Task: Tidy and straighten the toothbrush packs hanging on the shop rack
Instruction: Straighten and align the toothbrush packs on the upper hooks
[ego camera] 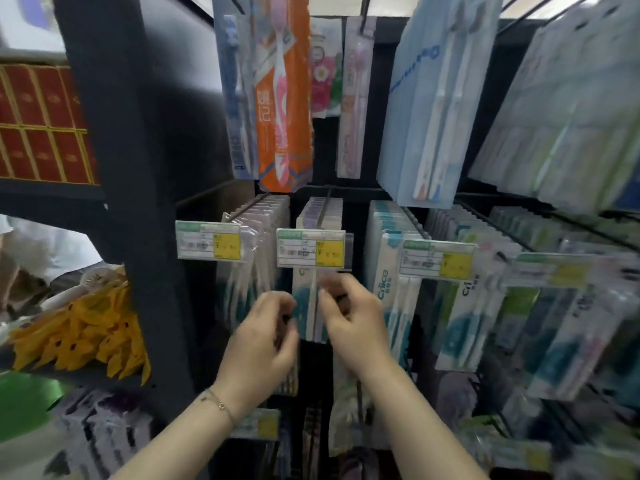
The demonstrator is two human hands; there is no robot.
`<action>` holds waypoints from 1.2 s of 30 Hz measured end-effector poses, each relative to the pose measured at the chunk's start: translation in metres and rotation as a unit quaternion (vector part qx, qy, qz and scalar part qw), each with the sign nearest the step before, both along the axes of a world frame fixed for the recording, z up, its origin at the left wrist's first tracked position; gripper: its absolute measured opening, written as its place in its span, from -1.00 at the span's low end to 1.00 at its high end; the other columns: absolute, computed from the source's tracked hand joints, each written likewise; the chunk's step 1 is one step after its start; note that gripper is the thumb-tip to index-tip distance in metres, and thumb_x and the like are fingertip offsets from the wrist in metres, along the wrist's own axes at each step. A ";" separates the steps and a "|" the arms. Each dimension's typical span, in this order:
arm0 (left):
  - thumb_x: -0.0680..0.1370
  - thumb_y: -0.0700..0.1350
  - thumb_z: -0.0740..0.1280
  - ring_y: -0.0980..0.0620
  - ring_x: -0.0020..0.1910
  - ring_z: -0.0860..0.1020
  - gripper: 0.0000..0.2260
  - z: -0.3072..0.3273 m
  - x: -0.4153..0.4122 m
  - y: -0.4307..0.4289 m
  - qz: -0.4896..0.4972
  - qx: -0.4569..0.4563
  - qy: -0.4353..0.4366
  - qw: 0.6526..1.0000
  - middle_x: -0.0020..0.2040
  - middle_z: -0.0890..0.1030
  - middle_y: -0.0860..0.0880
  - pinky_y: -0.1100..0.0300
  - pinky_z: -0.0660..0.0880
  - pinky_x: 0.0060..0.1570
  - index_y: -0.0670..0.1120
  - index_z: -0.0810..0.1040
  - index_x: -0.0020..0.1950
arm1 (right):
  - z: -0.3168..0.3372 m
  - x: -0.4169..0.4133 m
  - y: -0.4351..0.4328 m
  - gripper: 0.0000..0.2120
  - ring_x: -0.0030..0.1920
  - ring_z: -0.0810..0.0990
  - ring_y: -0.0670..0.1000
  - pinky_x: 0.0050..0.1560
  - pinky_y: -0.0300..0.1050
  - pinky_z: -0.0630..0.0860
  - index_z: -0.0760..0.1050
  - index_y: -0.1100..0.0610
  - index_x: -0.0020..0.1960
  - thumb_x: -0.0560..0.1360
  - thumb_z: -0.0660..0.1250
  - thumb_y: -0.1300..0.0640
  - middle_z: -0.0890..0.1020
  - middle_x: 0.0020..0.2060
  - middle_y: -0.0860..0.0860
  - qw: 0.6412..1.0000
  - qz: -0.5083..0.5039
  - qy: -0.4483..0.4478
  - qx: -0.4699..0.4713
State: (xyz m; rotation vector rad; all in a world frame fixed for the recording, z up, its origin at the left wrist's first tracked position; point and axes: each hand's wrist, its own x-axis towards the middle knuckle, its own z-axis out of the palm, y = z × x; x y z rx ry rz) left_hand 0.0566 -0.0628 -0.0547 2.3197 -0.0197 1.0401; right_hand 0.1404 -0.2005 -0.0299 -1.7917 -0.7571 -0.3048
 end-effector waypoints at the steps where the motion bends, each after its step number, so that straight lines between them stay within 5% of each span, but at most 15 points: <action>1: 0.56 -0.16 0.35 0.14 -0.13 0.54 -0.81 0.001 0.005 -0.009 -0.026 0.023 0.016 0.999 -0.02 0.48 0.17 0.13 0.56 -0.16 0.04 0.45 0.12 | 0.001 0.002 -0.008 -0.93 -0.11 0.59 -0.20 -0.11 -0.20 0.56 0.54 -0.08 0.04 0.58 0.30 0.05 0.63 -0.13 -0.17 1.000 -0.004 -0.005 -0.004; 9: 0.56 -0.04 0.26 0.10 -0.16 0.53 -0.96 0.014 0.053 -0.084 -0.143 0.039 0.087 0.985 -0.14 0.52 0.13 0.00 0.54 -0.19 0.11 0.43 -0.03 | 0.007 0.014 -0.081 -0.91 -0.16 0.61 -0.14 -0.15 -0.13 0.57 0.59 0.00 0.00 0.56 0.31 0.10 0.65 -0.18 -0.10 0.996 -0.076 -0.049 0.000; 12: 0.56 -0.05 0.27 0.09 -0.15 0.57 -0.96 0.018 0.069 -0.112 -0.165 0.028 0.090 0.982 -0.14 0.57 0.10 -0.02 0.56 -0.17 0.06 0.49 -0.01 | 0.006 0.020 -0.113 -0.91 -0.17 0.62 -0.11 -0.15 -0.08 0.58 0.59 0.04 -0.03 0.56 0.31 0.14 0.66 -0.20 -0.09 0.992 -0.108 -0.063 0.015; 17: 0.58 -0.09 0.29 0.06 -0.08 0.58 -0.88 0.027 0.090 -0.151 -0.163 0.000 0.082 0.983 -0.06 0.59 0.05 0.01 0.57 -0.06 -0.02 0.52 0.11 | 0.003 0.030 -0.155 -0.86 -0.20 0.59 -0.15 -0.20 -0.30 0.50 0.56 -0.01 -0.04 0.55 0.33 0.22 0.63 -0.21 -0.09 0.974 -0.197 -0.099 0.049; 20: 0.58 -0.09 0.29 -0.02 0.00 0.57 -0.78 0.030 0.100 -0.167 -0.152 -0.014 0.102 0.983 0.08 0.57 -0.01 -0.03 0.57 0.03 -0.03 0.46 0.22 | -0.001 0.036 -0.168 -0.89 -0.30 0.53 -0.11 -0.27 -0.22 0.47 0.53 0.01 -0.01 0.54 0.33 0.21 0.59 -0.23 -0.06 0.959 -0.259 -0.084 0.077; 26: 0.60 -0.06 0.27 -0.04 0.12 0.55 -0.71 0.037 0.118 -0.184 -0.127 -0.040 0.161 0.978 0.22 0.51 -0.02 -0.06 0.54 0.17 -0.01 0.39 0.32 | -0.003 0.050 -0.181 -0.68 -0.13 0.53 -0.01 -0.12 -0.12 0.43 0.43 0.09 0.22 0.50 0.36 0.09 0.47 0.07 0.00 0.952 -0.305 -0.013 0.025; 31: 0.63 -0.14 0.25 -0.05 0.02 0.59 -0.82 0.046 0.123 -0.188 -0.130 -0.051 0.145 0.980 0.09 0.60 -0.07 0.02 0.57 0.09 -0.07 0.45 0.23 | -0.009 0.063 -0.183 -0.48 0.26 0.50 -0.04 0.26 -0.05 0.47 0.35 0.00 0.44 0.50 0.37 0.01 0.51 0.29 -0.09 0.966 -0.253 0.053 -0.017; 36: 0.64 -0.13 0.24 -0.03 -0.17 0.60 -0.92 0.045 0.129 -0.186 -0.131 -0.051 0.129 0.982 -0.13 0.62 -0.07 0.04 0.57 -0.12 -0.12 0.48 0.05 | -0.007 0.064 -0.183 -0.63 0.02 0.54 -0.06 -0.03 -0.18 0.42 0.49 0.03 0.28 0.51 0.38 -0.05 0.55 0.05 -0.09 0.967 -0.254 0.009 -0.020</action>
